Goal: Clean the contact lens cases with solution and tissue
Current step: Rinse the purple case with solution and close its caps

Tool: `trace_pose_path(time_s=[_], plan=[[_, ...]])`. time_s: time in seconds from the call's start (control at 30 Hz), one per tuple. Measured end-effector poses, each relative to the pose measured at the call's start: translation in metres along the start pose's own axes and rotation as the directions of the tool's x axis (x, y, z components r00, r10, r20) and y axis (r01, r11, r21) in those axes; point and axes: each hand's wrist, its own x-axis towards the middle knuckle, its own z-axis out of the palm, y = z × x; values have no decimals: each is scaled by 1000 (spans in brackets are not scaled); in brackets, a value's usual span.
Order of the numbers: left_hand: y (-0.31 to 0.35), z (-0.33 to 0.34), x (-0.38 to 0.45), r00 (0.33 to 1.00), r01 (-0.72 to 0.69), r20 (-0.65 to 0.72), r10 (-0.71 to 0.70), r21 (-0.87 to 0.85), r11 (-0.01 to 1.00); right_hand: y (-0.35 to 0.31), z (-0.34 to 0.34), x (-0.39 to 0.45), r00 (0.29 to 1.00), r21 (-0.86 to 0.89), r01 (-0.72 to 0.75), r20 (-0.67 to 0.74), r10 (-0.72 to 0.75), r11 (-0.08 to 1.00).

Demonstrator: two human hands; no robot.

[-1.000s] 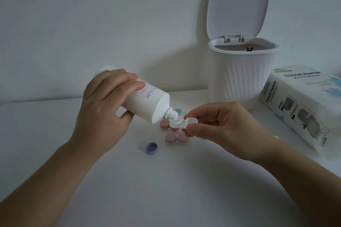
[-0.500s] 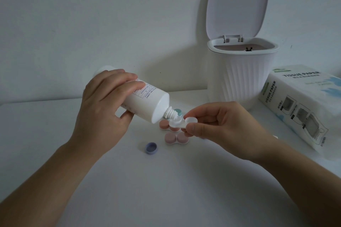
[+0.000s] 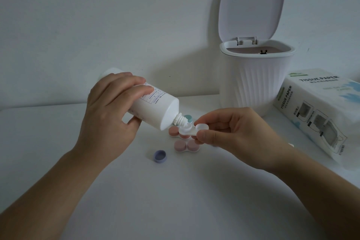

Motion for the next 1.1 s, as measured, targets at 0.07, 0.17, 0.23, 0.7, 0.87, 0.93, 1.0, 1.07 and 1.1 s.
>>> trace_pose_path(time_s=[0.07, 0.17, 0.23, 0.7, 0.87, 0.93, 1.0, 1.07, 1.1], plan=[[0, 0, 0, 1000, 4, 2, -4, 0, 1000, 0, 0, 0, 1000, 6, 1, 3, -1, 1000], [0, 0, 0, 1000, 10, 7, -10, 1, 1000, 0, -1, 0, 1000, 0, -3, 4, 3, 1000], [1, 0, 0, 1000, 10, 8, -10, 1, 1000, 1, -1, 0, 1000, -2, 0, -1, 0, 1000], [1, -1, 0, 999, 31, 20, -31, -3, 1000, 2, -1, 1, 1000, -3, 14, -7, -14, 1000], [1, -2, 0, 999, 32, 14, -32, 0, 999, 2, -2, 1, 1000, -7, 22, -15, -22, 1000], [1, -1, -1, 999, 43, 23, -43, 4, 999, 2, -2, 1, 999, 0, 33, -17, -33, 999], [1, -1, -2, 998, 50, 32, -50, 6, 999, 2, -2, 1, 999, 3, 42, -14, -42, 999], [1, 0, -2, 998, 53, 33, -53, 6, 999, 2, -2, 1, 999, -1, 48, -14, -48, 999], [1, 0, -2, 998, 56, 33, -56, 5, 998, 2, -2, 1, 999, -5, 49, -14, -49, 999]])
